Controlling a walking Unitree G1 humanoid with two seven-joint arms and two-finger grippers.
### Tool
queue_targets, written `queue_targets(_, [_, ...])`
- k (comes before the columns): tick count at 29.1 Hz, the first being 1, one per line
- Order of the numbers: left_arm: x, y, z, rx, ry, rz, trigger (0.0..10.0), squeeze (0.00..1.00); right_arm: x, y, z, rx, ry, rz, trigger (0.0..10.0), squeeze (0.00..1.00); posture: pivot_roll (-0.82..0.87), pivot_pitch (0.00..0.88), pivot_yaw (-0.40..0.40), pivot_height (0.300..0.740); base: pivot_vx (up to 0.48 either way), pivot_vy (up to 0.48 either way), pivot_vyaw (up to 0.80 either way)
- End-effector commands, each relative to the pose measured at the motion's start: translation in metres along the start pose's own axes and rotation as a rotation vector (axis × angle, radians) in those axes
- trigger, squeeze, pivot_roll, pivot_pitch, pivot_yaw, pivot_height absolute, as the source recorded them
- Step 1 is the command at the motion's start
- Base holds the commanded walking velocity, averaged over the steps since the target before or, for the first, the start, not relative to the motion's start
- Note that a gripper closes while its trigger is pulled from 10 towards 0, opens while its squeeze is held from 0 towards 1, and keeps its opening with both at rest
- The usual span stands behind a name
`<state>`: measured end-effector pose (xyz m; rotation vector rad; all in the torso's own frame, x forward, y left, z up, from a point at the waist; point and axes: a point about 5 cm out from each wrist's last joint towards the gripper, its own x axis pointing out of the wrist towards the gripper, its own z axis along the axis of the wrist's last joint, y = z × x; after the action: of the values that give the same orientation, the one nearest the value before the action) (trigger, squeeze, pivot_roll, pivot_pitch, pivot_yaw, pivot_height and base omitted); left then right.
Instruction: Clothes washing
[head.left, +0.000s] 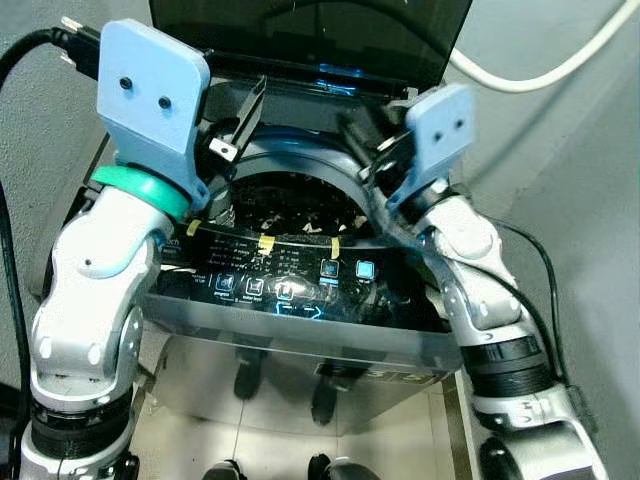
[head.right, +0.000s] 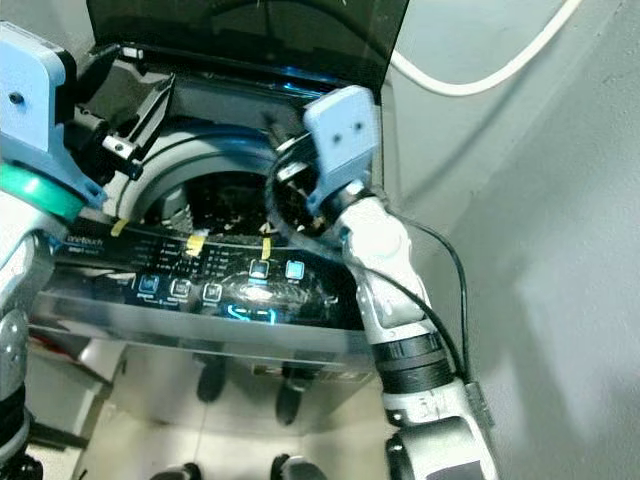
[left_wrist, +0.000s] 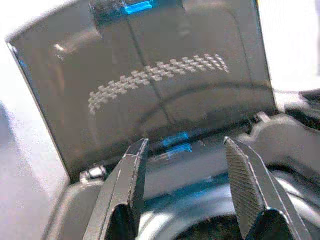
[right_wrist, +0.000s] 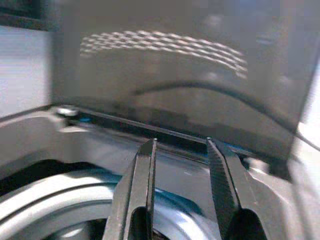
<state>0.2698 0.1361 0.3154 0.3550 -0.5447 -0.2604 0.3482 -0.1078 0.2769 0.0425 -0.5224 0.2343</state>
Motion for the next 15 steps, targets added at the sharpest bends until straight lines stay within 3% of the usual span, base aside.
queue_targets(1, [-0.002, -0.005, -0.001, 0.03, -0.01, -0.008, 10.0, 0.0, 0.0, -0.007, -0.001, 0.046, 0.003, -0.092, 10.0, 0.0, 0.11, 0.117, -0.023, 0.74, 0.0, 0.0, 0.0])
queue_targets(3, [-0.007, -0.012, -0.008, 0.025, 0.009, -0.005, 10.0, 0.0, 0.0, -0.014, 0.002, 0.078, -0.027, -0.161, 10.0, 0.0, 0.11, 0.116, -0.028, 0.74, 0.0, 0.0, 0.0])
queue_targets(6, [-0.011, -0.017, -0.016, -0.051, 0.049, 0.025, 10.0, 0.0, -0.001, -0.015, 0.006, 0.089, -0.057, -0.162, 10.0, 0.0, 0.11, 0.115, -0.032, 0.74, 0.0, 0.0, 0.0])
queue_targets(8, [-0.011, -0.017, -0.016, -0.051, 0.049, 0.025, 10.0, 0.0, -0.001, -0.015, 0.006, 0.089, -0.057, -0.162, 10.0, 0.0, 0.11, 0.115, -0.032, 0.74, 0.0, 0.0, 0.0])
queue_targets(10, [-0.016, -0.021, -0.029, -0.092, 0.101, 0.033, 10.0, 0.0, -0.003, -0.008, 0.013, 0.083, -0.105, -0.138, 10.0, 0.0, 0.1, 0.106, -0.029, 0.74, 0.0, 0.0, 0.0])
queue_targets(15, [-0.018, -0.02, -0.038, -0.119, 0.128, 0.049, 10.0, 0.0, -0.004, -0.002, 0.017, 0.067, -0.128, -0.12, 10.0, 0.0, 0.1, 0.097, -0.024, 0.74, 0.0, 0.0, 0.0])
